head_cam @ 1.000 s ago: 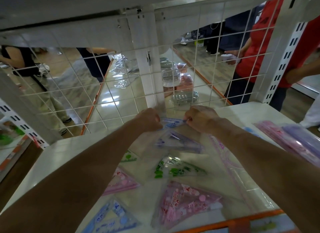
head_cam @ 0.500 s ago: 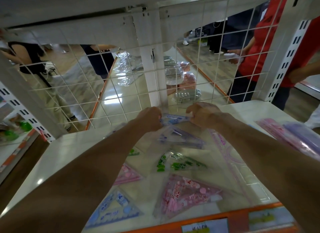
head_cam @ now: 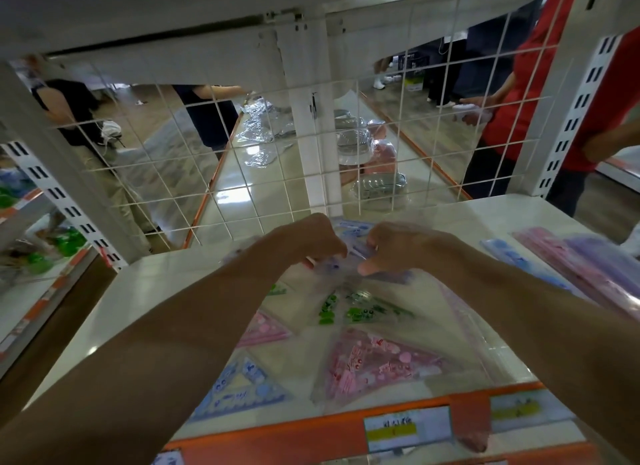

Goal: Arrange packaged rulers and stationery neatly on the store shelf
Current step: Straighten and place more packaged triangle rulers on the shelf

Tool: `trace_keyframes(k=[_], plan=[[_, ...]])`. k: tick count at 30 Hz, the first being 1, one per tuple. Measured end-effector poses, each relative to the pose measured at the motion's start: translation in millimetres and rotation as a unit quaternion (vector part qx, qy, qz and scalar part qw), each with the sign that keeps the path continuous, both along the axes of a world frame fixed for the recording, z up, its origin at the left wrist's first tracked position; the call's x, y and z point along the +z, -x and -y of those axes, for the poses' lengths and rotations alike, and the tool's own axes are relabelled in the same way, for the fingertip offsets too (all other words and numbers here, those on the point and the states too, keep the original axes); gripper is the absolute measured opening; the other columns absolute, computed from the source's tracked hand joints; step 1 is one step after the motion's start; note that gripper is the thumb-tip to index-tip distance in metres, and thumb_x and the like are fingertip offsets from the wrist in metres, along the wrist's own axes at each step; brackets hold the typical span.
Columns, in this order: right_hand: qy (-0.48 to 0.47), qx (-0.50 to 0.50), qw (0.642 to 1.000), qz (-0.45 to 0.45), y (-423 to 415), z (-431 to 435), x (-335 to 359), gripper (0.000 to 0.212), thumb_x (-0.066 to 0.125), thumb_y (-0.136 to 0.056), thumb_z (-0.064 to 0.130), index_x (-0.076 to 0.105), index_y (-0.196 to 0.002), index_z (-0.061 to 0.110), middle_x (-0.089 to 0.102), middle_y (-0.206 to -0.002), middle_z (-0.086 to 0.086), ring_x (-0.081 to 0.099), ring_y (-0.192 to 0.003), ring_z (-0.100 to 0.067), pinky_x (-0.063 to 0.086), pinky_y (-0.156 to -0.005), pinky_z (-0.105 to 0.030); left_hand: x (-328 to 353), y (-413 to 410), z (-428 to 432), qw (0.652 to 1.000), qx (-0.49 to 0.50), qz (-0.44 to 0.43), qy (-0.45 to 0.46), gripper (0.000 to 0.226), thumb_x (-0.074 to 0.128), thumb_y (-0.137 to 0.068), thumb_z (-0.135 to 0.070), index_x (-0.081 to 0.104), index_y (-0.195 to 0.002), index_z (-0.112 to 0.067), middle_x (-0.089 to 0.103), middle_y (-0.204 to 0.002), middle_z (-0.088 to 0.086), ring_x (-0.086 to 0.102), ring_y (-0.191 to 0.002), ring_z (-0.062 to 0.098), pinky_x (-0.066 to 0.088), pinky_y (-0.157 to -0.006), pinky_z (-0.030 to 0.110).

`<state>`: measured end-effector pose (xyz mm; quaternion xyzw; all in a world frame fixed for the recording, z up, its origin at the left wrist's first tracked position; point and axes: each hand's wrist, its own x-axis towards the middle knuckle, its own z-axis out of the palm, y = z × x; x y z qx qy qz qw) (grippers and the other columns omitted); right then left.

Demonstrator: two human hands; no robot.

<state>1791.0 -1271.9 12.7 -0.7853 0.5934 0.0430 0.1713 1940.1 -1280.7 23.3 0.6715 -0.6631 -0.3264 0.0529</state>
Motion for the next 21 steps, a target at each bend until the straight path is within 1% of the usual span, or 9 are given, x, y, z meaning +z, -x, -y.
trace_keyframes(k=[3,6,9,11,13,14,17,20,21], plan=[[0.002,0.007,1.0,-0.008,-2.3,-1.9,0.7,0.036,0.067,-0.08,0.043,0.041,-0.068,0.02,0.049,-0.07,0.001,0.048,-0.063,-0.016,0.037,-0.058,-0.027,-1.4,-0.2,2.9,1.0,0.006,0.013,-0.01,0.02,0.066,-0.082,-0.014,0.061,-0.098,-0.002,0.058,-0.081,0.01,0.055,-0.071,0.02,0.053,-0.063,0.03],[-0.002,0.005,1.0,-0.01,-3.7,-0.8,2.0,0.037,0.067,-0.081,0.043,0.04,-0.07,0.021,0.049,-0.071,0.002,0.047,-0.062,-0.013,0.037,-0.057,-0.026,0.9,1.8,5.2,0.999,0.004,0.042,-0.024,0.015,0.063,-0.082,-0.019,0.056,-0.09,-0.009,0.056,-0.08,0.007,0.053,-0.072,0.019,0.05,-0.071,0.031],[-0.03,0.003,1.0,-0.005,-3.4,3.4,0.7,0.035,0.069,-0.079,0.046,0.046,-0.078,0.019,0.052,-0.073,0.002,0.055,-0.07,-0.019,0.046,-0.072,-0.031,4.4,5.4,6.3,0.997,0.005,0.051,-0.054,0.017,0.059,-0.083,-0.019,0.056,-0.096,-0.01,0.049,-0.073,0.005,0.045,-0.067,0.018,0.044,-0.072,0.032],[-0.042,0.002,0.999,0.007,-2.6,4.5,-1.8,0.035,0.069,-0.079,0.046,0.049,-0.083,0.018,0.056,-0.077,0.0,0.057,-0.074,-0.021,0.047,-0.074,-0.033,4.6,5.7,7.4,0.996,0.009,0.048,-0.074,0.018,0.056,-0.082,-0.016,0.056,-0.1,-0.012,0.043,-0.067,0.003,0.038,-0.061,0.016,0.04,-0.067,0.03],[-0.044,0.006,0.999,0.016,-2.6,4.2,-4.3,0.037,0.069,-0.079,0.045,0.056,-0.088,0.012,0.062,-0.083,-0.006,0.056,-0.071,-0.022,0.045,-0.069,-0.031,3.5,4.1,7.1,0.995,0.013,0.038,-0.091,0.023,0.054,-0.08,-0.014,0.058,-0.102,-0.013,0.036,-0.062,0.0,0.032,-0.056,0.015,0.034,-0.062,0.027],[-0.043,0.007,0.999,0.02,-2.6,3.3,-4.7,0.039,0.069,-0.079,0.044,0.06,-0.092,0.008,0.063,-0.085,-0.008,0.055,-0.071,-0.022,0.044,-0.065,-0.03,2.4,3.5,7.1,0.995,0.014,0.032,-0.093,0.026,0.054,-0.079,-0.014,0.059,-0.104,-0.013,0.037,-0.062,0.001,0.033,-0.057,0.015,0.033,-0.061,0.026],[-0.038,0.006,0.999,0.026,-2.6,0.6,-4.3,0.042,0.067,-0.081,0.043,0.062,-0.098,0.005,0.06,-0.085,-0.008,0.052,-0.069,-0.02,0.038,-0.058,-0.027,0.3,3.9,7.0,0.997,0.016,0.018,-0.073,0.02,0.056,-0.081,-0.013,0.057,-0.101,-0.01,0.047,-0.076,0.005,0.044,-0.07,0.017,0.04,-0.067,0.029],[-0.006,-0.001,1.0,0.022,-4.8,-1.2,-4.0,0.03,0.068,-0.08,0.039,0.051,-0.083,0.015,0.048,-0.074,0.001,0.044,-0.062,-0.014,0.033,-0.053,-0.024,0.4,5.1,9.2,0.997,0.013,-0.008,-0.07,0.026,0.052,-0.081,-0.005,0.058,-0.106,-0.001,0.039,-0.066,0.006,0.039,-0.059,0.017,0.044,-0.068,0.032],[0.001,-0.006,1.0,0.024,-6.0,-1.8,-4.2,0.03,0.069,-0.08,0.038,0.046,-0.077,0.017,0.046,-0.072,0.002,0.042,-0.06,-0.012,0.032,-0.053,-0.023,-0.1,5.2,10.3,0.997,0.014,-0.013,-0.07,0.029,0.051,-0.081,-0.003,0.058,-0.109,0.002,0.037,-0.062,0.006,0.037,-0.055,0.016,0.046,-0.069,0.033]])
